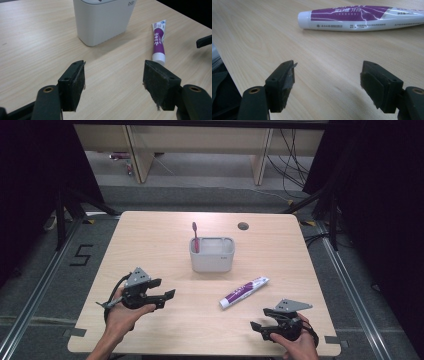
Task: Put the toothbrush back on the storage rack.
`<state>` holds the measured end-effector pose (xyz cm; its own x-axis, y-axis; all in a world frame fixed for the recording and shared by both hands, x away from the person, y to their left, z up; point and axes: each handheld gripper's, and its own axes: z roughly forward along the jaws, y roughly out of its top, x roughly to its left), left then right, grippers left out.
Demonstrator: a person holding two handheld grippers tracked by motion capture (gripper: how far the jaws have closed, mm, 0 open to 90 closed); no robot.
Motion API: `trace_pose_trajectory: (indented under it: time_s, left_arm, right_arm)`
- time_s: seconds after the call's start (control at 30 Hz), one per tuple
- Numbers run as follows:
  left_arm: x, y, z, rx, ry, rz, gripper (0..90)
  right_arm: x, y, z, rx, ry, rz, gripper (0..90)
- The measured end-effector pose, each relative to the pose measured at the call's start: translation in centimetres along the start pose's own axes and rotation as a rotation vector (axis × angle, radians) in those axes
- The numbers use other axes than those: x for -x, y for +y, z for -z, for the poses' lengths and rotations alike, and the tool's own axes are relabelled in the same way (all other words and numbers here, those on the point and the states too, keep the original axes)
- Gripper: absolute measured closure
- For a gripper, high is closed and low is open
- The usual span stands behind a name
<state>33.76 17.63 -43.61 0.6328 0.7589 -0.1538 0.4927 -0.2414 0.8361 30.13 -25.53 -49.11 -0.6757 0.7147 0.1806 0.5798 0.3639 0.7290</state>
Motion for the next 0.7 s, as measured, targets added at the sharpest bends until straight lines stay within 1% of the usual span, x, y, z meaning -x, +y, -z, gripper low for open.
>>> trace_pose_trajectory:
  time_s: [0.03, 0.07, 0.1, 0.17, 0.23, 0.27, 0.3, 0.33, 0.37, 0.4, 0.5, 0.53, 0.57, 0.6, 0.63, 0.67, 0.7]
  left_arm:
    - [0.1, -0.2, 0.1, -0.001, 0.002, 0.002, 33.2]
    - [0.1, -0.4, 0.2, -0.016, 0.005, -0.004, 32.9]
    - [0.0, -0.6, 0.2, -0.017, -0.004, -0.009, 32.7]
    - [0.2, -0.8, 0.2, -0.019, 0.0, -0.002, 32.4]
    - [0.1, -1.6, 0.4, -0.032, -0.003, -0.015, 32.0]
    - [0.3, -1.8, 0.4, -0.03, 0.004, 0.002, 31.8]
    - [0.3, -2.0, 0.3, -0.023, 0.0, 0.006, 31.5]
    - [0.2, -2.3, 0.5, -0.035, -0.002, 0.0, 30.8]
    - [0.2, -2.5, 0.5, -0.03, -0.007, 0.011, 30.2]
    - [0.2, -2.7, 0.6, -0.033, -0.002, 0.012, 29.6]
    - [0.3, -3.2, 0.8, -0.024, -0.004, 0.028, 27.9]
    - [0.3, -3.3, 0.8, -0.013, -0.009, 0.033, 27.6]
    - [0.3, -3.4, 1.0, -0.017, -0.004, 0.027, 27.4]
    - [0.4, -3.5, 1.1, -0.023, 0.0, 0.033, 27.2]
    - [0.4, -3.6, 1.0, -0.016, -0.006, 0.031, 26.9]
    - [0.4, -3.7, 1.1, -0.024, -0.002, 0.027, 26.7]
    - [0.5, -3.9, 1.1, -0.019, -0.009, 0.02, 26.7]
  right_arm:
    - [0.0, 0.0, 0.0, 0.003, 0.003, 0.002, 28.8]
    - [0.0, 0.0, 0.0, 0.004, 0.004, 0.003, 28.8]
    - [0.0, 0.0, 0.0, 0.004, 0.004, 0.003, 28.8]
    - [0.0, 0.0, 0.0, 0.004, 0.004, 0.002, 28.8]
    - [0.0, 0.0, 0.0, 0.001, 0.002, 0.002, 28.8]
    - [0.0, 0.0, 0.0, 0.001, 0.002, 0.002, 28.8]
    - [0.0, 0.0, 0.1, -0.001, -0.001, 0.0, 28.9]
    - [-0.1, -0.1, 0.0, -0.005, 0.01, -0.024, 28.9]
    - [0.0, 0.0, 0.1, 0.001, -0.001, 0.0, 28.9]
    - [-0.1, 0.0, 0.0, -0.001, 0.007, -0.017, 28.9]
    - [0.0, 0.0, 0.0, 0.004, 0.005, 0.0, 28.9]
    - [-0.2, 0.0, -0.1, -0.004, 0.02, -0.036, 28.9]
    - [-0.2, 0.0, 0.0, -0.005, 0.019, -0.036, 28.9]
    - [0.0, 0.0, -0.1, 0.001, 0.019, -0.012, 28.9]
    - [0.1, 0.0, -0.2, 0.01, 0.024, -0.014, 28.9]
    - [0.2, 0.0, 0.1, -0.001, 0.021, -0.004, 28.9]
    - [0.2, 0.0, -0.1, -0.003, 0.046, -0.013, 28.9]
